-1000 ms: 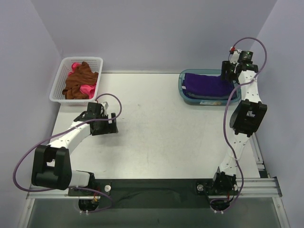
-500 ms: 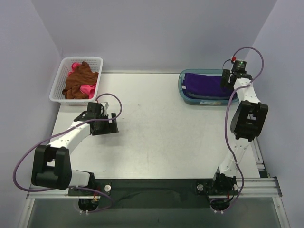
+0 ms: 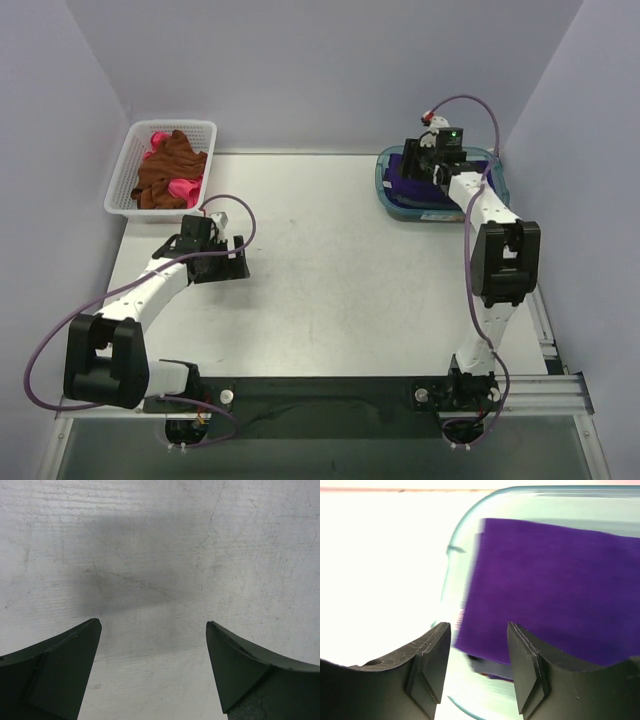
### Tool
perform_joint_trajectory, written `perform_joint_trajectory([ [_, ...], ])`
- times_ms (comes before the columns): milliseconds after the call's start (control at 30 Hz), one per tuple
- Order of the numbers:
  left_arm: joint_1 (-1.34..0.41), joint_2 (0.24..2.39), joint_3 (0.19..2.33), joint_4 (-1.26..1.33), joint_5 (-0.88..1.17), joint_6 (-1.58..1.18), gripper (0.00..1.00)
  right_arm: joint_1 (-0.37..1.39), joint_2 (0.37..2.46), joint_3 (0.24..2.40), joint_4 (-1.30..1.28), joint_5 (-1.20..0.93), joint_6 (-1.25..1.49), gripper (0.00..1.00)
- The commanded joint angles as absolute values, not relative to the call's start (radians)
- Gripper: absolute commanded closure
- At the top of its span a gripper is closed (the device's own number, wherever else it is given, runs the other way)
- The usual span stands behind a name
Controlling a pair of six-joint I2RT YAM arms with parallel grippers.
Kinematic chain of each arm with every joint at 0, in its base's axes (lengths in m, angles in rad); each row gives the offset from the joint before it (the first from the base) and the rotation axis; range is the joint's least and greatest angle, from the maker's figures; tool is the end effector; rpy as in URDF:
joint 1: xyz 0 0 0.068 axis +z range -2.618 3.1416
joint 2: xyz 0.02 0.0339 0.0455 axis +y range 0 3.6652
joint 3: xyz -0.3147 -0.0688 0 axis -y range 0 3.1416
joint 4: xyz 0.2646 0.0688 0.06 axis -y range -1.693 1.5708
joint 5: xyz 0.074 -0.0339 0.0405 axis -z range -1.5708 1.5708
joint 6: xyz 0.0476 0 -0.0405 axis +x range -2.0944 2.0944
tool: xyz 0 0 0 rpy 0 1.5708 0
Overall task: Fold and stack the towels
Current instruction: Neatly place the folded towel into the bin
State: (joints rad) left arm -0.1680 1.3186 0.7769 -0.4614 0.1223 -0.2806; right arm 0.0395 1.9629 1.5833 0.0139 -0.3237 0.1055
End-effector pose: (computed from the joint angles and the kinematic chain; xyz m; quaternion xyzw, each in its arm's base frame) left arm 0.2596 -0.0499 0.2310 -0.0368 0.9576 -0.1194 0.2595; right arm 0.5185 0.0356 0.3194 -0.0644 0.8157 0.1729 0.5482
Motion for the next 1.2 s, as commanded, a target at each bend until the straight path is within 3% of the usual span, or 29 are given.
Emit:
perform_joint_trajectory([
  [0,-0.161,1.289,0.813,-0.436,0.15,-0.268,0.02,0.08,1.98,1.592,0.049,-0.382,0.085,0.51],
  [233,-0.161,1.285,0.815,-0.434,0.161,-0.268,0.02,0.118,2.042,1.609,0.021,-0.353,0.058,0.57],
  [400,-0.161,1.285,0.815,-0.434,0.167,-0.27,0.03,0.127,2.026,1.522,0.024,-0.341,0.074,0.78],
  [567,-0.161,1.287,0.815,-0.433,0.173,-0.27,0.03,0.126,1.987,1.454,0.025,-0.35,0.123,0.79],
  [833,-0.161,1.282,0.815,-0.434,0.167,-0.268,0.03,0.121,1.985,1.46,-0.014,-0.39,0.204,0.74],
  [967,-0.163,1.279,0.815,-0.434,0.17,-0.268,0.03,0.121,1.939,1.492,-0.014,-0.385,0.18,0.61],
  [1167,-0.158,1.264,0.813,-0.434,0.172,-0.265,0.03,0.118,1.826,1.534,-0.044,-0.383,0.147,0.52],
])
